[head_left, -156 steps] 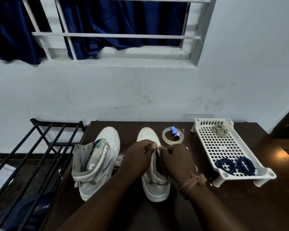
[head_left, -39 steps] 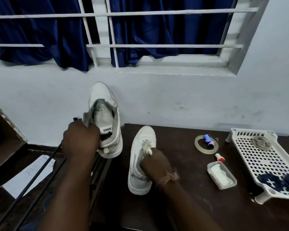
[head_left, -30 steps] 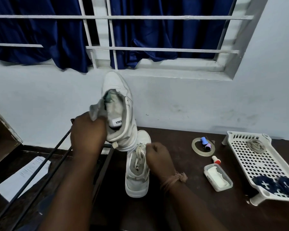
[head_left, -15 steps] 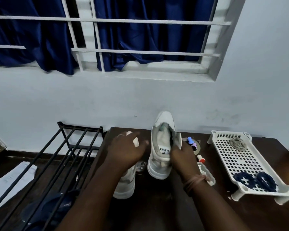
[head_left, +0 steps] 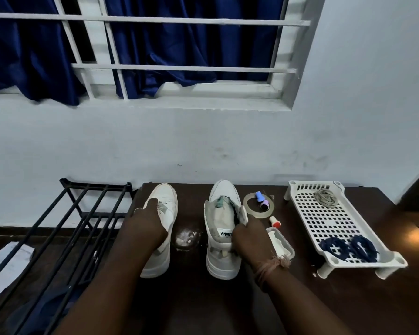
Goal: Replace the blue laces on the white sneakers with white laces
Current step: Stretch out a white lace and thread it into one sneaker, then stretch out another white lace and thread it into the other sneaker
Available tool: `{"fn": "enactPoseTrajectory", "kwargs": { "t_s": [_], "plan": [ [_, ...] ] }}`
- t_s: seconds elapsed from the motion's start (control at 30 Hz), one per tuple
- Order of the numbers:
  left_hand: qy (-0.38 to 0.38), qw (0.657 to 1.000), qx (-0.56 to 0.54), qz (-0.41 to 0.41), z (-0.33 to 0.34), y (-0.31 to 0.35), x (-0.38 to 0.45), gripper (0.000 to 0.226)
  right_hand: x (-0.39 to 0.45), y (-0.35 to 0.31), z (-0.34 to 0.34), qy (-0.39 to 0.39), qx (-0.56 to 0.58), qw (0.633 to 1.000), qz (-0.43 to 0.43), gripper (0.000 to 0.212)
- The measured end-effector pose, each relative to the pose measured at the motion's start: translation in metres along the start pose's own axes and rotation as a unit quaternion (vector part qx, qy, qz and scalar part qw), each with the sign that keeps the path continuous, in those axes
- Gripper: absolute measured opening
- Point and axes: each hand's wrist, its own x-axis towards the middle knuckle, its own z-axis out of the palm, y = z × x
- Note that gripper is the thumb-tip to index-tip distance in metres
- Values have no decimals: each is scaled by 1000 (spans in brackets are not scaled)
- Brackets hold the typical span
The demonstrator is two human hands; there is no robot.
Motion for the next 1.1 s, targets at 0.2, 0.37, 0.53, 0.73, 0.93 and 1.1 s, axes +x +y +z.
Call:
{"fn": "enactPoseTrajectory", "kwargs": {
  "t_s": [0.2, 0.37, 0.53, 0.73, 0.93, 1.1],
  "plan": [
    [77, 993, 83, 12, 9, 10, -8, 76, 1, 11, 6, -41, -57, 997, 35, 37],
    [129, 964, -116, 200, 26, 56, -20, 37, 8, 8, 2, -50, -74, 995, 36, 41],
    [68, 960, -233, 141, 39, 94, -35, 31, 19, 7, -13, 3, -79, 996, 33, 47],
    [51, 973, -206, 96, 46, 100, -36, 22, 20, 7, -31, -42, -64, 995, 56, 60],
    [149, 953, -170, 202, 27, 146, -42, 26, 55, 20, -98, 96, -25, 992, 73, 47],
    [-28, 944, -205, 258, 29, 255, -46, 27, 91, 41, -155, 195, -78, 975, 79, 20]
  ]
}}
